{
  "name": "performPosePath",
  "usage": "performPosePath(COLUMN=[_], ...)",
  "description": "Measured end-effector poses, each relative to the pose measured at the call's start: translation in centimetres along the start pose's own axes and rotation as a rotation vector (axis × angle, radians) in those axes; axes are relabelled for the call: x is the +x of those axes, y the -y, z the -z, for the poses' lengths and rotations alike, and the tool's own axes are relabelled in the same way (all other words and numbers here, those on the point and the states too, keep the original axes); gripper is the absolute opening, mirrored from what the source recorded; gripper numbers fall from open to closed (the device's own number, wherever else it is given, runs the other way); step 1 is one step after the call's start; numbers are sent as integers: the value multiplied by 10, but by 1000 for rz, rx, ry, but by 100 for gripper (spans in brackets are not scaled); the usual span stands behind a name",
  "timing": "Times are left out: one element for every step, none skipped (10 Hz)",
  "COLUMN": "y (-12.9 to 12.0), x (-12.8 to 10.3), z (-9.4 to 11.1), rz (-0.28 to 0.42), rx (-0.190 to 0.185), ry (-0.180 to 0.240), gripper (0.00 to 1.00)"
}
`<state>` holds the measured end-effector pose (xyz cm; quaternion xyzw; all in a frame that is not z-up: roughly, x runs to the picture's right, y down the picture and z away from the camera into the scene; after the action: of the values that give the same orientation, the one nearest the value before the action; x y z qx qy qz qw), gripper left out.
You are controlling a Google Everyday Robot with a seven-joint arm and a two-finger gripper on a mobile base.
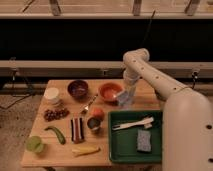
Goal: Wipe red bowl with towel
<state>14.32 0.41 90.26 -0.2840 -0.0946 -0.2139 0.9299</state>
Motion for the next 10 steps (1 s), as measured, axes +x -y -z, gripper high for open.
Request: performPosePath(y=[6, 12, 19, 25, 27, 27, 27, 27, 27, 27], x=[-7, -13, -21, -28, -32, -33, -32, -32, -32, -32], z=[5, 8, 10, 11, 12, 12, 12, 12, 12, 12], rz=[14, 26, 40, 45, 46, 46, 46, 45, 45, 44], rx=[12, 21, 32, 42, 50, 51, 51, 51, 51, 51], ry=[1, 2, 5, 22, 43, 46, 46, 46, 46, 47], gripper=[0, 0, 0, 0, 0, 0, 0, 0, 0, 0])
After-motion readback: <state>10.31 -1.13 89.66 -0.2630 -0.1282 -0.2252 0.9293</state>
